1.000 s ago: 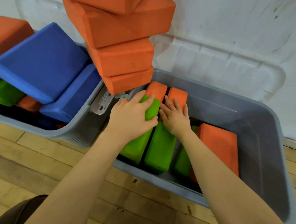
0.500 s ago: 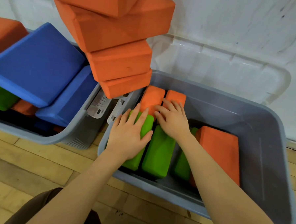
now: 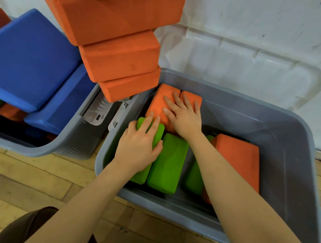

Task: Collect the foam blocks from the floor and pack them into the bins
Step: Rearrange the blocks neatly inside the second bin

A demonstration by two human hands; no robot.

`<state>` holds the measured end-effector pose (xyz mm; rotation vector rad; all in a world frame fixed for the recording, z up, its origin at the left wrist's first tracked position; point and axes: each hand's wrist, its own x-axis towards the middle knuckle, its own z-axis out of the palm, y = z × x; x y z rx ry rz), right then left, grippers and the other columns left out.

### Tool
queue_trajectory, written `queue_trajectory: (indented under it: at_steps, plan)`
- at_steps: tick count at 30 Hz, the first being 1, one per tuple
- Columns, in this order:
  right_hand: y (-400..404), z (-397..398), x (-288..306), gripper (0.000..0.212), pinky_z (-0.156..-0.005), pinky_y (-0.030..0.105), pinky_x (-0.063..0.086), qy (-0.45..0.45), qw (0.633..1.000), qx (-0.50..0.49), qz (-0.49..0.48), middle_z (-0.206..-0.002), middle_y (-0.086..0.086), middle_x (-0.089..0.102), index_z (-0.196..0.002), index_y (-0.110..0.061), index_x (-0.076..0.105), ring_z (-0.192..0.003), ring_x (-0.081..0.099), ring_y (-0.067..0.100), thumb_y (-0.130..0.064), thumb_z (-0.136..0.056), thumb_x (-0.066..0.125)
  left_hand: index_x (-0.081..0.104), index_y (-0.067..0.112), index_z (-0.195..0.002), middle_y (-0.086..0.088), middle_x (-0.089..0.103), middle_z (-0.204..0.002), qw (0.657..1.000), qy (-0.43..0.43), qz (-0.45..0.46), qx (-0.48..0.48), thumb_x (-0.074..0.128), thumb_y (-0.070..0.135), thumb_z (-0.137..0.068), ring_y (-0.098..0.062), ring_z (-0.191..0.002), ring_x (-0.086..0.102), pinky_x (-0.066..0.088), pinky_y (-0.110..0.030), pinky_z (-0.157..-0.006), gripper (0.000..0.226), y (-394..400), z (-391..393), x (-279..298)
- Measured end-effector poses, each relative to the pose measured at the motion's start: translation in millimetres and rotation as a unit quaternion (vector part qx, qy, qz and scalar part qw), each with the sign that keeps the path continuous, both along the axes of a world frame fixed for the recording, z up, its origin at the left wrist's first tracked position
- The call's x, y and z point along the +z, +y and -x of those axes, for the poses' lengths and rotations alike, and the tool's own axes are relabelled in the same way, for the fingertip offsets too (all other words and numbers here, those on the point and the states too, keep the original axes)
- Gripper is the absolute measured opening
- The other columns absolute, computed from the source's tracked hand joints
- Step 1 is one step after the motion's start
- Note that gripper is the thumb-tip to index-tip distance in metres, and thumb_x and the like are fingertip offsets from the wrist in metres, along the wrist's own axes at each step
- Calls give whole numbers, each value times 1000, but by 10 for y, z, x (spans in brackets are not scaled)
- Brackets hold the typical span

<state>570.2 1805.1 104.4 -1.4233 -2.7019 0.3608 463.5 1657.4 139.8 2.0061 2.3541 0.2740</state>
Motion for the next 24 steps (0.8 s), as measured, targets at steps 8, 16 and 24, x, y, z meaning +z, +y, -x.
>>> queue_trajectory:
  at_steps: [8, 16, 24]
  plan:
    - [-147, -88, -112, 44, -115, 40, -3, 87, 996, 5, -23, -154, -10, 25, -141, -40, 37, -146, 11, 15, -44, -97, 39, 36, 8, -143, -11, 33, -150, 1000, -13, 18, 9, 25, 40, -95, -29, -137, 34, 27, -47, -110, 59, -8, -8, -150]
    - [-349, -186, -156, 42, -113, 45, 0, 139, 984, -4, -112, -139, -3, 51, -126, -30, 59, -135, 39, 23, -43, -91, 39, 34, 6, -144, -11, 33, -150, 1000, 1, 25, 1, 26, 37, -94, -30, -137, 32, 25, -48, -111, 58, -46, -97, -234]
    - [-253, -192, -30, 42, -111, 62, 2, 43, 998, -43, -12, -156, -15, 18, -140, -50, 31, -146, 5, 16, -47, -98, 35, 34, 4, -143, -12, 33, -149, 1000, 2, 18, -13, 29, 35, -94, -29, -138, 31, 28, -46, -110, 59, -86, -172, -239]
